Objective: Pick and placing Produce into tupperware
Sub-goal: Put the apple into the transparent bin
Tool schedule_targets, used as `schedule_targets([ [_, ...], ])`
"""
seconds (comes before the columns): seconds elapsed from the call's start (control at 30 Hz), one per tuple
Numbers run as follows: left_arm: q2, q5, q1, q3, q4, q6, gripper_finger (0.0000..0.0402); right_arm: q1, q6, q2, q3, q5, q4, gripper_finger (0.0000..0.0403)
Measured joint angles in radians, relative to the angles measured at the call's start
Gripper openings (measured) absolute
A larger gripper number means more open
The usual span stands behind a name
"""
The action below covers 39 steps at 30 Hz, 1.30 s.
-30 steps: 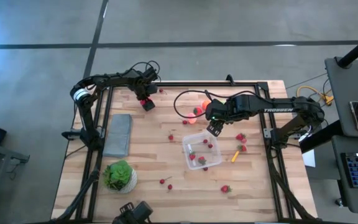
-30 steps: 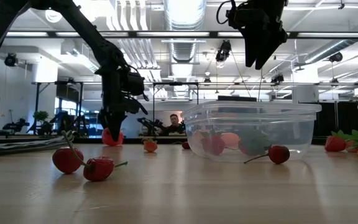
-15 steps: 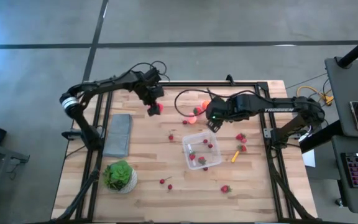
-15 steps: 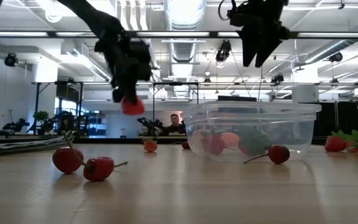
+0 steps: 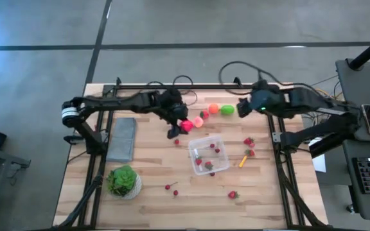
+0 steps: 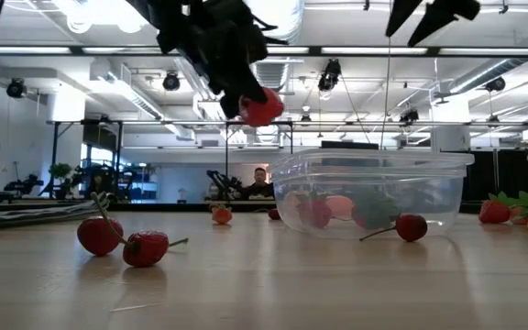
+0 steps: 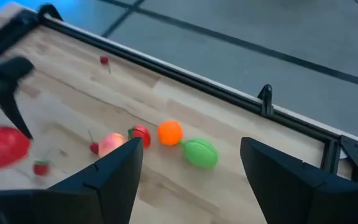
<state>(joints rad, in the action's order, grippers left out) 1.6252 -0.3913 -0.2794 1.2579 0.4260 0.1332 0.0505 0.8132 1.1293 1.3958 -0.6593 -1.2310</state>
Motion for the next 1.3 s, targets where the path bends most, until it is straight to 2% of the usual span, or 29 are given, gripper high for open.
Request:
schedule_targets([
  [0.13, 0.051, 0.003, 0.057, 0.009, -0.042, -0.051, 0.0267, 0.000, -0.001, -0.088, -0.017, 0.001, -0.012, 0.0266],
  [0.4, 0.155, 0.005, 0.178, 0.032, -0.295, -0.198, 0.0267, 0.000, -0.010, -0.180, -0.028, 0.015, -0.049, 0.0273],
  [0.6, 0.245, 0.062, 0.198, 0.085, -0.279, -0.380, 0.0267, 0.000, -0.063, -0.185, -0.043, 0.106, -0.058, 0.0267],
  [0.8, 0.295, 0.048, 0.205, 0.123, -0.253, -0.567, 0.0268, -0.001, -0.070, -0.182, -0.079, 0.118, -0.079, 0.0267],
  [1.1, 0.304, 0.079, 0.217, 0.176, -0.180, -0.624, 0.0268, 0.000, -0.145, -0.186, -0.091, 0.162, -0.078, 0.0276],
  [1.3, 0.304, 0.093, 0.214, 0.191, -0.199, -0.581, 0.0268, 0.000, -0.197, -0.184, -0.091, 0.165, -0.078, 0.0275],
])
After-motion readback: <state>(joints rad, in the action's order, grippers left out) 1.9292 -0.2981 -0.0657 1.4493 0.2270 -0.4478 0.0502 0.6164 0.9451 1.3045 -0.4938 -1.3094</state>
